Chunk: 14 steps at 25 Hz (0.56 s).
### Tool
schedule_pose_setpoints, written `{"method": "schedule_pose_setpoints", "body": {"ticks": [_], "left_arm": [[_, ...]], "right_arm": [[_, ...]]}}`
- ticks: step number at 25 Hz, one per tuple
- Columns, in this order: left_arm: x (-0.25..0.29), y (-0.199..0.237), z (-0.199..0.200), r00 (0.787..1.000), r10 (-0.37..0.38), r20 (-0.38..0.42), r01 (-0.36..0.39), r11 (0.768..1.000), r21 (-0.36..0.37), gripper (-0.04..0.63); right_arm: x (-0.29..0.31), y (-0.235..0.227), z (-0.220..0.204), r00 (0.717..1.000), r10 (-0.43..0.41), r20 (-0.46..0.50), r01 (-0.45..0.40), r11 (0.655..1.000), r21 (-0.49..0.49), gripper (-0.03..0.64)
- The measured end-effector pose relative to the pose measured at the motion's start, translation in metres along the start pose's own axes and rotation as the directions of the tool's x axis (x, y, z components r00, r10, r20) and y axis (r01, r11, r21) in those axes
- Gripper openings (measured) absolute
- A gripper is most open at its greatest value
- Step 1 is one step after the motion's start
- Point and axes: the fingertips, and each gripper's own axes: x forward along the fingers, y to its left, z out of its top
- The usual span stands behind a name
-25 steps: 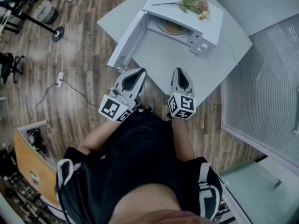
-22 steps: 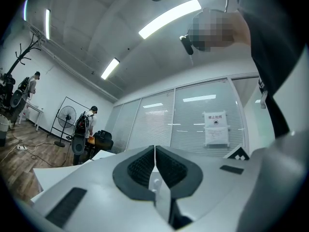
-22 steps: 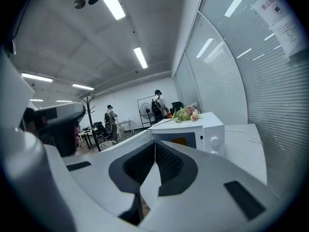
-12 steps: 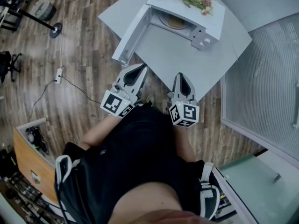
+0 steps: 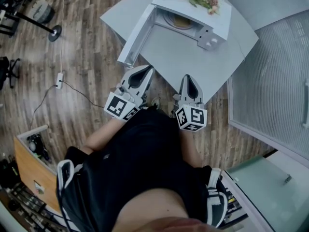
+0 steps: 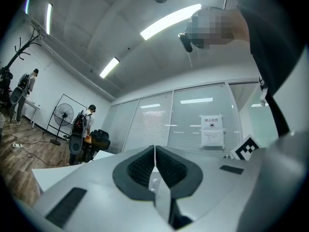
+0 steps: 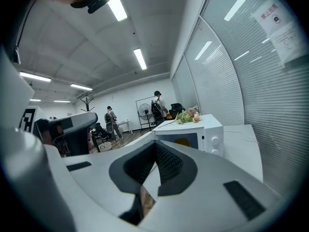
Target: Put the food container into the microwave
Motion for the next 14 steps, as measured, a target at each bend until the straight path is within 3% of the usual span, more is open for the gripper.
{"method": "schedule_pose_setpoints", "body": {"ticks": [14], "left_arm": [[-0.0017, 0.0078, 0.0031, 1.0, -0.014, 0.0, 0.014, 1.0, -0.005, 0.026]], "right_arm": [[0.0044, 0.0029, 0.0, 1.0, -0.027, -0.006, 0.027, 1.0, 0.002, 0.023]]}}
